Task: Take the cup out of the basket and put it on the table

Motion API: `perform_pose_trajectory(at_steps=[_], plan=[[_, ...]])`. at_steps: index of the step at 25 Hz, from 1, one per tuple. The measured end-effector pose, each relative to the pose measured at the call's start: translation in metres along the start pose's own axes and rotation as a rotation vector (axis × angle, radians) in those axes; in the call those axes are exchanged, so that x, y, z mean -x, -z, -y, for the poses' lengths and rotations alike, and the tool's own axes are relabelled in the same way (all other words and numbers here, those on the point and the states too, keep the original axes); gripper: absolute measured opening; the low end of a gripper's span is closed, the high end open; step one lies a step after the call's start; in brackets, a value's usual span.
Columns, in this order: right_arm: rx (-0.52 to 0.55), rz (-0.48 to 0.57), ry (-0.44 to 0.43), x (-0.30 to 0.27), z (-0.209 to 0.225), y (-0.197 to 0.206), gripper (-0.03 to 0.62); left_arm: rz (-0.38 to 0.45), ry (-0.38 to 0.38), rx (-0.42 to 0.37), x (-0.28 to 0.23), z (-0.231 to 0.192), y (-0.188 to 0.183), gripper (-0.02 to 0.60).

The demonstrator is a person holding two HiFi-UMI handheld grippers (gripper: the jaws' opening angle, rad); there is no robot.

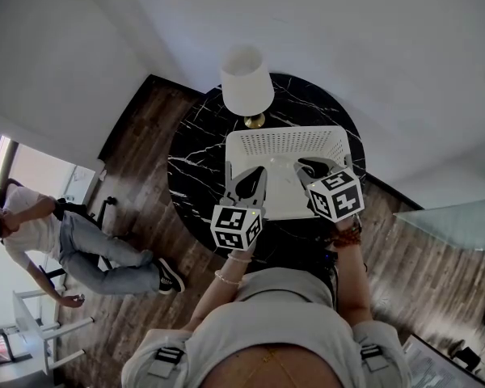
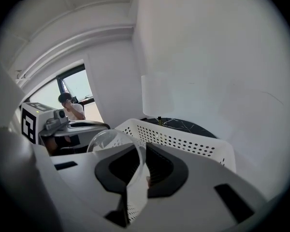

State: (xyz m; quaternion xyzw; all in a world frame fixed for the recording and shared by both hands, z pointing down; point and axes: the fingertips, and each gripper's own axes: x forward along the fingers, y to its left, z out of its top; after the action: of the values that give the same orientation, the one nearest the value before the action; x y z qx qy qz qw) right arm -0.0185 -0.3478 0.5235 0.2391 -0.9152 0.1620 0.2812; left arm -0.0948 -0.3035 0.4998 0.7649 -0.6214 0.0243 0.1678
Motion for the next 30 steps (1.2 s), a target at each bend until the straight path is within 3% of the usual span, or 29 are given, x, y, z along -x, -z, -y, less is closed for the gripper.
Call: perform_pose_trajectory(at_steps=[16, 30], plan=[[-0.035, 0.127, 0.015, 0.038, -0.005, -0.016, 0.038, -0.003, 0.013, -0.011, 0.0, 0.011, 0.001, 0.005], [-0.045, 0.164, 0.017, 0.061, -0.011, -0.018, 0.038, 0.001, 0.013, -0.018, 0.004, 0.018, -0.002, 0.005]])
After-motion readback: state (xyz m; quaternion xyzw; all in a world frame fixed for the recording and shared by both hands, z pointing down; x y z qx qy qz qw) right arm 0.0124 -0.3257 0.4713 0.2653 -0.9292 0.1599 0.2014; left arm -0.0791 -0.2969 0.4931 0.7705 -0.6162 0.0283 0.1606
